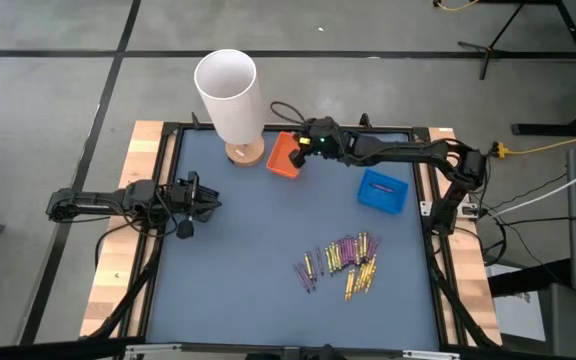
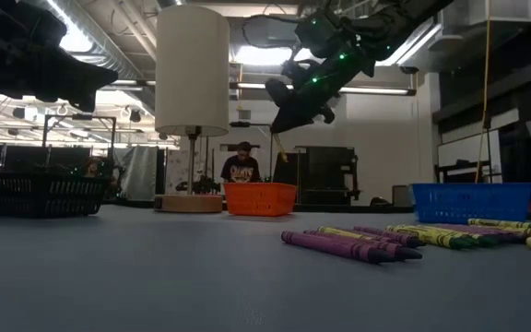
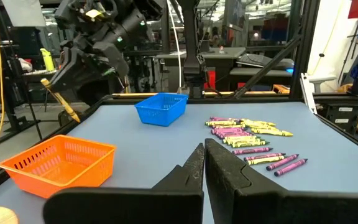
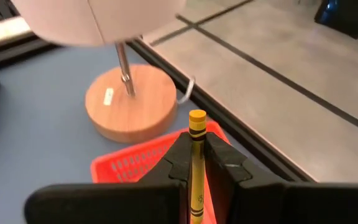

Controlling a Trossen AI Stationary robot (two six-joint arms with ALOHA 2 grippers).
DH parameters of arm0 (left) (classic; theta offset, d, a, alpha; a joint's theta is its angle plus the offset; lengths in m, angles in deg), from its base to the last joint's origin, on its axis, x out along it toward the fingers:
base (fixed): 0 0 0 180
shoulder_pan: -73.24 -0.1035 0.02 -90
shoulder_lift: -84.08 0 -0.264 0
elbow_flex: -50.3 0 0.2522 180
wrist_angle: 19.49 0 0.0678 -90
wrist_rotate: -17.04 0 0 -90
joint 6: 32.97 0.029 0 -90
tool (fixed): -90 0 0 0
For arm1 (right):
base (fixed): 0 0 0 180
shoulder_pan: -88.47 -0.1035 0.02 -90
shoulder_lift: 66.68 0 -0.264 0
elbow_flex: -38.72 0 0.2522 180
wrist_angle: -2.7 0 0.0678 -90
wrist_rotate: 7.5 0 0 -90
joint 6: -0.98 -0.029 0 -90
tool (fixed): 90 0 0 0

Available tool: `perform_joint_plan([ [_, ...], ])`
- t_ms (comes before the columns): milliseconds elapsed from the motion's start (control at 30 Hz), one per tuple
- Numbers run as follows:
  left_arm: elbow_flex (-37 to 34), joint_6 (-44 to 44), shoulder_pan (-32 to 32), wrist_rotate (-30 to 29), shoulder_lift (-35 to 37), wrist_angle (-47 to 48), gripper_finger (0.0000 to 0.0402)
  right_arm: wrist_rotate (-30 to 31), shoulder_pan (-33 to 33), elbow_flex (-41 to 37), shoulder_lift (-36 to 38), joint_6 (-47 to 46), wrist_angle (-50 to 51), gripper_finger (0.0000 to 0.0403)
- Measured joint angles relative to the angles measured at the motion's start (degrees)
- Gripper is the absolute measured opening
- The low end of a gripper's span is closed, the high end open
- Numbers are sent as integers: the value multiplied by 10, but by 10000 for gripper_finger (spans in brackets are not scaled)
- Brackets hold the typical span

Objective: Sort crayons
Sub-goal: Put the yellow crayon into the orange basket, then put the green crayon into the black basket

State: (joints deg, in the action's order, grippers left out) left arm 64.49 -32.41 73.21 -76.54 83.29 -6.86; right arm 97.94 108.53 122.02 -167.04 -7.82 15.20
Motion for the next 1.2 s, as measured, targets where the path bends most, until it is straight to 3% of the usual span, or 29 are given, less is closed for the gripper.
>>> perform_joint_plan([
  [433,0,0,0,0,0,0,0,0,-1,0,0,-1,-21,35],
  [867,0,0,0,0,0,0,0,0,-2,0,0,-1,-21,98],
  [1200,0,-5,0,8,0,-39,0,-41,-2,0,8,1,21,93],
])
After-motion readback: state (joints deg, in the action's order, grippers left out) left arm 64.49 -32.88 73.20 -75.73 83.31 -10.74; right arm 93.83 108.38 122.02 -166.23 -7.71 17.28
